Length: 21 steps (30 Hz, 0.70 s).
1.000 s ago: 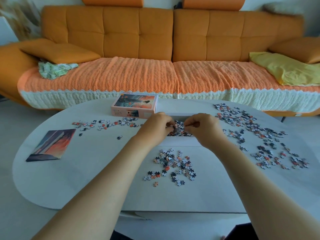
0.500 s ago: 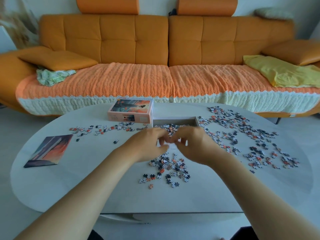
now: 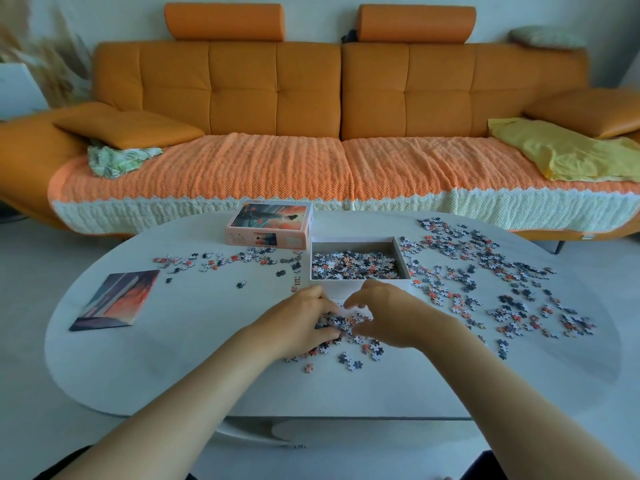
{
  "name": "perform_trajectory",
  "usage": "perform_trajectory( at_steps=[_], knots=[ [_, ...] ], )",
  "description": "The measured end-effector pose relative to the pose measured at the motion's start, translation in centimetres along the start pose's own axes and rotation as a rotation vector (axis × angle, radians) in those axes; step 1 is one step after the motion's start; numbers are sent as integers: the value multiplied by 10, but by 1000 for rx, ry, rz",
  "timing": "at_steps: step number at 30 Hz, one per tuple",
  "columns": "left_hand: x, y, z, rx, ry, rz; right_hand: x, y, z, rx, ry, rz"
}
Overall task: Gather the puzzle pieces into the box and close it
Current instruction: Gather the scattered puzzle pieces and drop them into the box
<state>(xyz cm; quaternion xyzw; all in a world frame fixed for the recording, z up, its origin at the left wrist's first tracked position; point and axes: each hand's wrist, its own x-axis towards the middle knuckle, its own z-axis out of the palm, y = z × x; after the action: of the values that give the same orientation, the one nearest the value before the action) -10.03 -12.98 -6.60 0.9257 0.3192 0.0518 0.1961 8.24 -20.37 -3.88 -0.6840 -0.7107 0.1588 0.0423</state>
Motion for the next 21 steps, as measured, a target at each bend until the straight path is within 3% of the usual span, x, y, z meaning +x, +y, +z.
perform_trajectory(
  at_steps=[7,14,21],
  knots=[
    [3,-2,0,56,-64,-22,-1,4,4,-22,-74,115],
    [8,6,-1,-29,57,9,14,-1,12,126,31,103],
    [15,2,-5,-129,37,-59,19,-2,6,140,55,110]
  ],
)
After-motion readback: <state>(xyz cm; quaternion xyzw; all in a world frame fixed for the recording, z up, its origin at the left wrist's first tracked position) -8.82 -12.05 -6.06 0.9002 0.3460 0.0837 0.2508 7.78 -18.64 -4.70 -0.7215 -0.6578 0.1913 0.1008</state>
